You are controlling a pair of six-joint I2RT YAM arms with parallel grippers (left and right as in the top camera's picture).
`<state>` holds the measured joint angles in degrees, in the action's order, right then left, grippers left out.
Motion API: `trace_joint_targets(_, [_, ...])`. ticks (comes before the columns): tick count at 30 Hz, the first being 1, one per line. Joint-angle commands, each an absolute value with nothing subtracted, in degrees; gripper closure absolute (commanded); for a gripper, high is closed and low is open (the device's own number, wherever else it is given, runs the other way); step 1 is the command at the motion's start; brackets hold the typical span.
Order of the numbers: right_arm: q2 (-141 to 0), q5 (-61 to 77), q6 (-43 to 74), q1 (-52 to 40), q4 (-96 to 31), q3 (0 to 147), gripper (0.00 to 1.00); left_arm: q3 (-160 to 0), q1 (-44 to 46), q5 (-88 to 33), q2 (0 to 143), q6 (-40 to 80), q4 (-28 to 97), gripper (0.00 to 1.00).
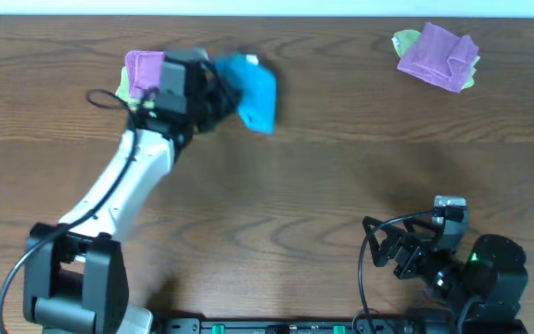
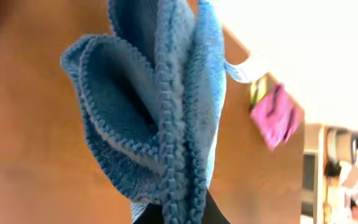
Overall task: Fold the cloth
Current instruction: 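Carry the blue cloth with the left gripper onto the pink cloth stack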
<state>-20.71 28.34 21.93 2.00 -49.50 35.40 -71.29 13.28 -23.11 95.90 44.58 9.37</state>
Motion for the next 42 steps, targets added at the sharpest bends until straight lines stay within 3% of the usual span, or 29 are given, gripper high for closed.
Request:
trace_joint_targets(1, [-20.43,28.73,22.48,1.85,-49.56,35.18,0.01,-75.37,10.44,-19.11,96.07,40.49,10.02,0.94])
trace_joint_targets(17, [-20.43,28.73,22.48,1.85,-49.56,35.18,0.01,-91.02,3.09,-18.11,110.96,32.93,9.67,0.94])
trace_joint_targets(42, [-20.43,28.73,22.48,1.85,-49.56,35.18,0.01,-91.24,-4.36,-17.12,120.20,26.11,18.26,0.94])
